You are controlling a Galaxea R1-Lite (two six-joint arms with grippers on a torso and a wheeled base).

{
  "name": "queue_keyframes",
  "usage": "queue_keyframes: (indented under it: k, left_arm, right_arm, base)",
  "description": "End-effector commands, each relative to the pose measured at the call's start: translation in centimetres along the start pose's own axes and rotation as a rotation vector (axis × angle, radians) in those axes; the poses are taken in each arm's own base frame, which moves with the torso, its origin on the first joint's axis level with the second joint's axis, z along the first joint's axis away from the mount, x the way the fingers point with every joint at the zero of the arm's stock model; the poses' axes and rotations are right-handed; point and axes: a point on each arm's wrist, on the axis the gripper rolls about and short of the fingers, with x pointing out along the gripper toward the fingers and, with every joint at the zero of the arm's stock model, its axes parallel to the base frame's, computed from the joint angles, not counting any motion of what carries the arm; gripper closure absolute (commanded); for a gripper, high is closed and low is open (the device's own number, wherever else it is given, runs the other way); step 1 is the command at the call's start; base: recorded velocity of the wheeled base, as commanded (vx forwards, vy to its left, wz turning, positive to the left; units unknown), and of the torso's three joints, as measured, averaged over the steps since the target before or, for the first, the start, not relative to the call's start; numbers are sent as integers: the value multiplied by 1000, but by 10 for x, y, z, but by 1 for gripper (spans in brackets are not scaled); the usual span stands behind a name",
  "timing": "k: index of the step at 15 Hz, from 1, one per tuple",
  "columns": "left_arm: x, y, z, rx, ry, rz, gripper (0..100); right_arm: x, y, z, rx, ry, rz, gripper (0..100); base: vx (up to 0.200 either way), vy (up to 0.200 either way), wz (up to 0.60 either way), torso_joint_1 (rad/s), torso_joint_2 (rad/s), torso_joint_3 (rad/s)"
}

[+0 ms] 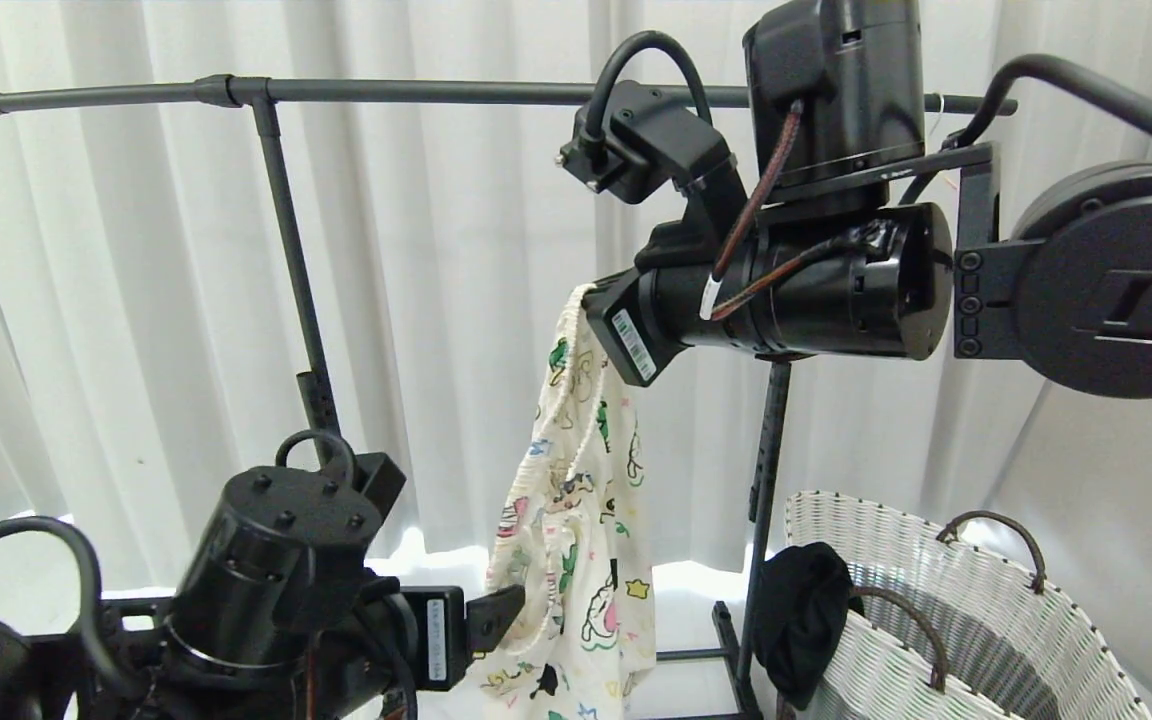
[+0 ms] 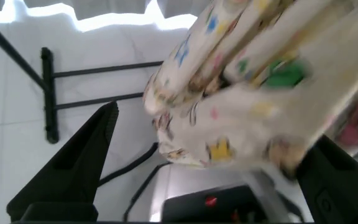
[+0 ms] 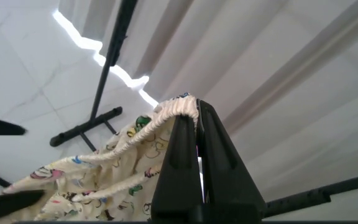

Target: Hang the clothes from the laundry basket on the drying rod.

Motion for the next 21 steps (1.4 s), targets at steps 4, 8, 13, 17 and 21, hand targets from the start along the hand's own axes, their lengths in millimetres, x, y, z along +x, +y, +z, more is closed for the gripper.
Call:
queue_keyframes:
  k: [4, 8, 13, 17, 21]
  left_arm:
    - [-32, 18, -20, 105, -33, -34, 0]
    - [-31, 20, -25, 110, -16, -22, 100]
    - [-31, 17, -18, 111, -56, 2, 100]
    - [-50, 8, 9, 242, -199, -1, 100]
    - [-72, -15, 62, 273, -215, -9, 100]
  right_arm:
    - [-8, -11, 0, 4, 21, -21, 100]
    - [-19, -13, 3, 5, 23, -36, 100]
    - [-48, -24, -13, 9, 88, -76, 100]
    - [-113, -47, -62, 78, 201, -169, 100]
    - [-167, -43, -84, 127, 194, -202, 100]
  base:
    - [0, 0, 0, 0, 0, 0]
    - [0, 0, 0, 0, 0, 0]
    - [0, 0, 0, 0, 0, 0]
    - [0, 0, 0, 0, 0, 0]
    - [0, 0, 0, 0, 0, 0]
